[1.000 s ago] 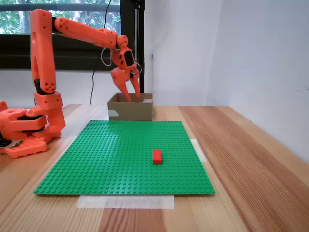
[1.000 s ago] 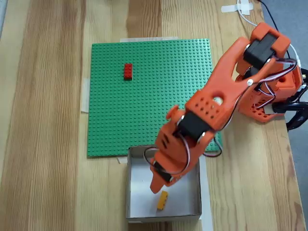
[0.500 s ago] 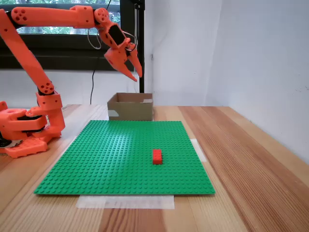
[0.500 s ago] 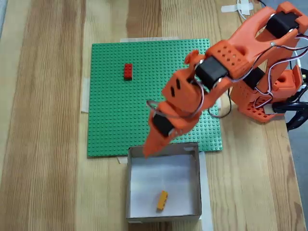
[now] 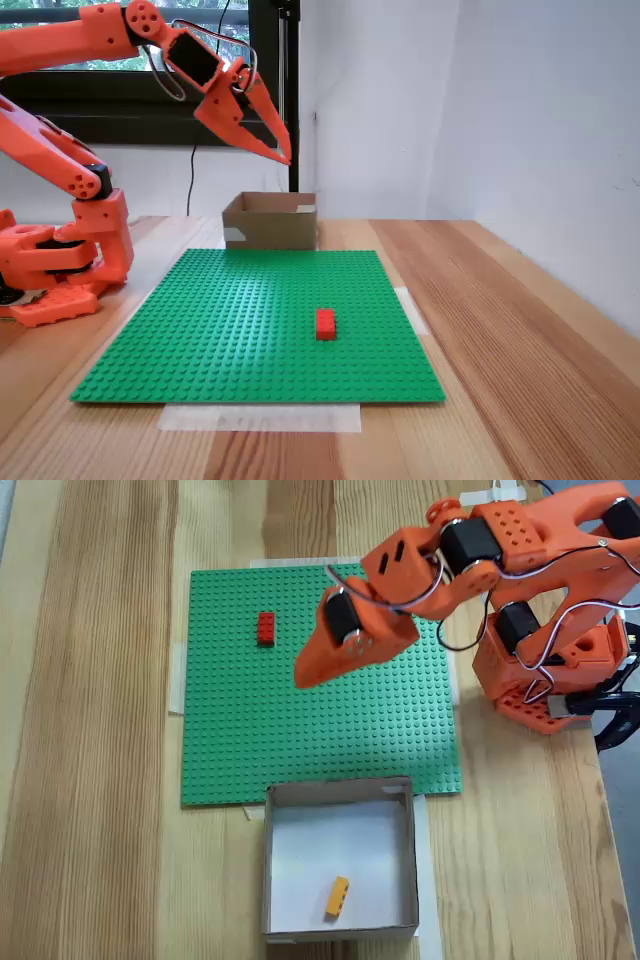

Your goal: Pick the yellow lego block and put it in the box.

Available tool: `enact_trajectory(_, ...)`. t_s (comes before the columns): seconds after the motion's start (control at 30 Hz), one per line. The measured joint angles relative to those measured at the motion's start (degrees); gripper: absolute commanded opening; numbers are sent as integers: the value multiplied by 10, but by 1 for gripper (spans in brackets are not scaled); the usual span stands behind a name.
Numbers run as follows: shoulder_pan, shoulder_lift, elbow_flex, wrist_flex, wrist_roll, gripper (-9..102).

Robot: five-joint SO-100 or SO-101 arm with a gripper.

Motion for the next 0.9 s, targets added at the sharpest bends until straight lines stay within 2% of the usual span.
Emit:
enact_trajectory(0.17, 47, 89, 75, -12, -3, -1)
enact_trajectory(0.47, 119, 340, 307, -52, -17, -1)
enact_trajectory(0.9, 142, 478, 500, -55, -4, -1)
